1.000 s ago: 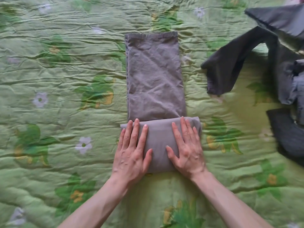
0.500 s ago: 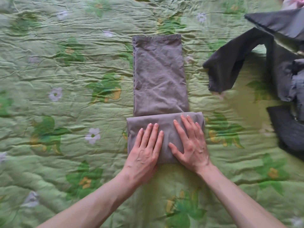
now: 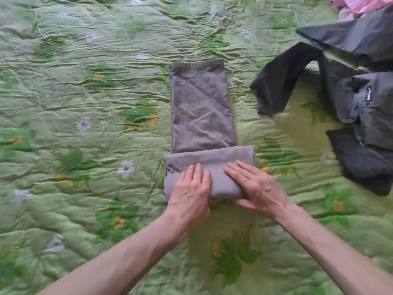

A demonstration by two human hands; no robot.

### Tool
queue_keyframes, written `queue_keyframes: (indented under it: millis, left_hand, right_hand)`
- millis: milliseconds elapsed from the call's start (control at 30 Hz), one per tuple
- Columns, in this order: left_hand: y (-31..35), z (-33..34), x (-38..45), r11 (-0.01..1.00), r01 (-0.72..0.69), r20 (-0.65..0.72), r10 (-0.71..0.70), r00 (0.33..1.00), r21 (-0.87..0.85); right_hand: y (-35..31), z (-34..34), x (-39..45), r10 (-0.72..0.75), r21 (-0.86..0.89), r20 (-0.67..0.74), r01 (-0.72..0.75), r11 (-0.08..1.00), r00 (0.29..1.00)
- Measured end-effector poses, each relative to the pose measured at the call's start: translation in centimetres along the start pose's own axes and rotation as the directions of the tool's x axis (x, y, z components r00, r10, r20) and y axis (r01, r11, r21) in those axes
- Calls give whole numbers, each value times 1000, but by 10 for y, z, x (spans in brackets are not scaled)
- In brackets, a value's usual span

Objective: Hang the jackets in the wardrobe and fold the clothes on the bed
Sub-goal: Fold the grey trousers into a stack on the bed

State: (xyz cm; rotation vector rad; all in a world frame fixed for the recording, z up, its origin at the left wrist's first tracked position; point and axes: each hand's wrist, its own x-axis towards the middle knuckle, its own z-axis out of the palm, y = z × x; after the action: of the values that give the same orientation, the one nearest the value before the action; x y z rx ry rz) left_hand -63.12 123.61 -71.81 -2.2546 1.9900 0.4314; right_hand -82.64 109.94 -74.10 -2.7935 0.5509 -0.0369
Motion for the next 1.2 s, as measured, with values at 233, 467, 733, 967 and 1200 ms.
queue_keyframes:
  millis: [233,467,733,967,1200]
  left_hand:
    - [4,-48,-56,956,-200,152,235,960,-214]
    - [-33,-49,-43,740,23,127,85,988,-672]
    - [-57,-20,-32,271,245,64,-538,840,-931]
    - [-43,22,8,178,228,64,-639,766,-957]
    - [-33,42,18,479,300,-129,-677,725,-825]
  right_hand:
    - [-24,-42,-49,51,220,168,-87,972,985]
    - [-26,-61,-48,363,461,-44,-303,834,931]
    - [-21,-10,0,744,744,4,-499,444,668]
    - [-24,36,33,822,471,-145,-692,547,550]
    - [-30,43,42,860,386,-212,-768,510,464]
